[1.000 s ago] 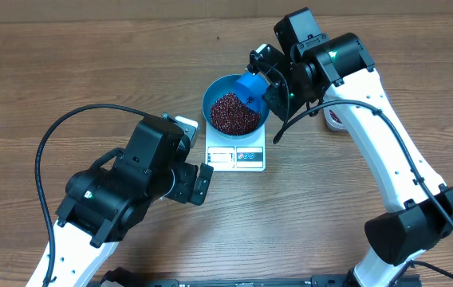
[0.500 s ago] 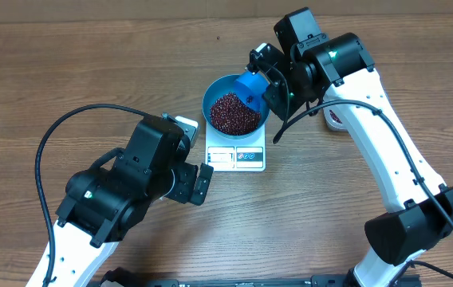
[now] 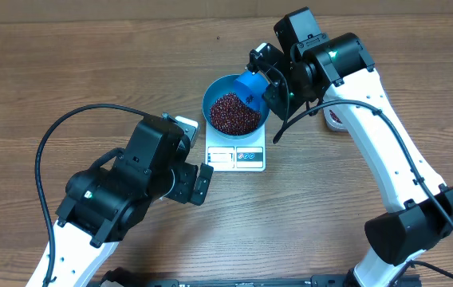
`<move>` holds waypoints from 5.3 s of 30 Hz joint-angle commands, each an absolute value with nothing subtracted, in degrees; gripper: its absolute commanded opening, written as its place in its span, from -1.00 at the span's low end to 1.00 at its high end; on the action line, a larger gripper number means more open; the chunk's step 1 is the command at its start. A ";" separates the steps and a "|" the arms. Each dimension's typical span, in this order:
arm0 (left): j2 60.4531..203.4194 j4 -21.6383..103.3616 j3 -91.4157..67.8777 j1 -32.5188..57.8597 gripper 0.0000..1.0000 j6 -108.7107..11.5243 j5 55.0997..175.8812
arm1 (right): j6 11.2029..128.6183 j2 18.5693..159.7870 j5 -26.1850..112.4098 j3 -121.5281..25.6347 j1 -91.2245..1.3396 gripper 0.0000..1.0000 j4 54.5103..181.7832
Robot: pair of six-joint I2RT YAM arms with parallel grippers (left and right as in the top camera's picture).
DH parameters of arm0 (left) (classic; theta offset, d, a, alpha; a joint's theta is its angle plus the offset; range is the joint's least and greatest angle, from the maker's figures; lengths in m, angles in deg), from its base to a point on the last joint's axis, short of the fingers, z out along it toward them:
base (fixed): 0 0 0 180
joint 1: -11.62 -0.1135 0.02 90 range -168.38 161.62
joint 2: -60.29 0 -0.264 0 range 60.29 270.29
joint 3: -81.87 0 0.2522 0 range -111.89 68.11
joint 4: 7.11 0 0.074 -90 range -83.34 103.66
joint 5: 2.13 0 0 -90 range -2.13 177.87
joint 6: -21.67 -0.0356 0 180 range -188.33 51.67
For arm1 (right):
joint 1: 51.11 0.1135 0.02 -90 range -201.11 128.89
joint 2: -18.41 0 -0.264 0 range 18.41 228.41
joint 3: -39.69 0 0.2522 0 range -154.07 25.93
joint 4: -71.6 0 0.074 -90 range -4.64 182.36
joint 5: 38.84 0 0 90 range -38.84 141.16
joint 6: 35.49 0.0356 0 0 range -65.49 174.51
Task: Scoop item into bowl and weigh 150g on scale
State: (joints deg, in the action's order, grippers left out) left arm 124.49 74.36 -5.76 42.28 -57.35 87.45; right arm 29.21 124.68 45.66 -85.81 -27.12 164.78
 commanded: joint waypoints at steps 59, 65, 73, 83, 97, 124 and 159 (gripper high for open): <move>124.73 74.16 -6.94 42.01 0.99 -56.52 87.45 | 51.75 122.02 70.88 -87.39 -49.74 -0.92 172.76; 124.73 74.16 -6.94 42.01 0.99 -56.52 87.45 | 51.73 122.02 70.86 -87.39 -48.82 -0.92 174.50; 124.73 74.14 -6.94 42.01 0.98 -56.52 87.45 | 51.53 122.02 74.99 -87.39 -46.24 -0.92 175.14; 124.73 74.16 -6.94 42.01 0.98 -56.52 87.45 | 51.79 122.02 64.37 -87.39 -49.13 -0.92 172.67; 124.73 74.14 -6.94 42.01 0.98 -56.52 87.45 | 44.78 121.69 15.52 -87.39 -55.14 -0.92 167.53; 124.73 74.14 -6.94 42.01 0.99 -56.52 87.45 | 54.74 117.14 22.97 -80.44 -71.60 -0.92 169.11; 124.73 74.16 -6.94 42.01 0.99 -56.52 87.45 | 96.14 73.76 20.65 -22.73 -59.40 -0.92 141.81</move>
State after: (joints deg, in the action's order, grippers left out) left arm 124.49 74.36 -5.98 42.28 -57.35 87.45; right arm 88.45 75.16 21.33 -23.94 -59.31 142.51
